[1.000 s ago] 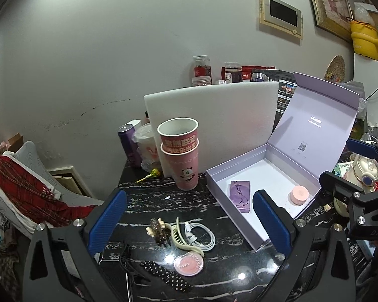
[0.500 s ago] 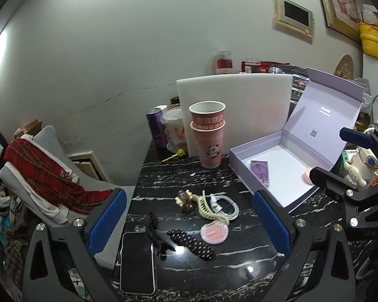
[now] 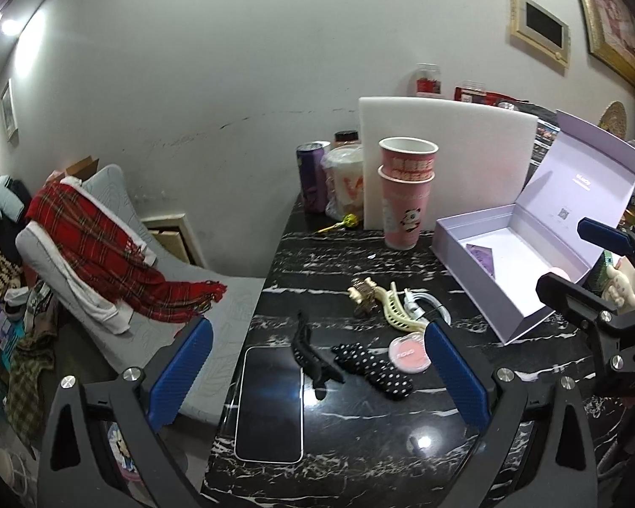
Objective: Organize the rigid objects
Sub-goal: 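Withdraw both tools from the gift box back toward the remaining items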
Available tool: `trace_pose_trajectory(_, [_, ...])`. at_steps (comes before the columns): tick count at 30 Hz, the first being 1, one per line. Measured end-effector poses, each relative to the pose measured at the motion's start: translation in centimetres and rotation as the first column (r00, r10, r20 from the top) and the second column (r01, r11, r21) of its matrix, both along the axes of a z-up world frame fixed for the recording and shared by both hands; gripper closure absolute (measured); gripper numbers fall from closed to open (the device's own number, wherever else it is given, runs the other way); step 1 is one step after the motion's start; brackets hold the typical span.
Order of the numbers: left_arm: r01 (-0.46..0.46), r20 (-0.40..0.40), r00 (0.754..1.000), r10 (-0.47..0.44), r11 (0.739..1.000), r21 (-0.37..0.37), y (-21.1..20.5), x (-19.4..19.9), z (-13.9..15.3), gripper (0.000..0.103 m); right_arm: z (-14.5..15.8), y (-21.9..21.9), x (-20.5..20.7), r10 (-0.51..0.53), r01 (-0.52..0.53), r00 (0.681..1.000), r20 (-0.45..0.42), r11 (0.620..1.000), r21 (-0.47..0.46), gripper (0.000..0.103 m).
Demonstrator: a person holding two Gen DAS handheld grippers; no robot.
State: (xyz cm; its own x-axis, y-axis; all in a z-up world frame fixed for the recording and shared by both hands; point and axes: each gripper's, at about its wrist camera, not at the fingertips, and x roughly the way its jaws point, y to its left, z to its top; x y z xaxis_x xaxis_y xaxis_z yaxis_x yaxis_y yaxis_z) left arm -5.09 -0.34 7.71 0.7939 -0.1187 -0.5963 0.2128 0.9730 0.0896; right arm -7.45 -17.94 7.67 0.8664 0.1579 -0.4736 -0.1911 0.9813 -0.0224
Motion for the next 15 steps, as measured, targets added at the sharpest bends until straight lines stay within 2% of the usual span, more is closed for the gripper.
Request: trace_pose_trajectory(15, [-0.017,-0.122,0.993,0.011,0.999,-0.049,2.8,3.2,-4.2,0.001,-3.3,3.0,3.6,0.062,-0.061,0.995,-0.084,0.998,0.017,0.003])
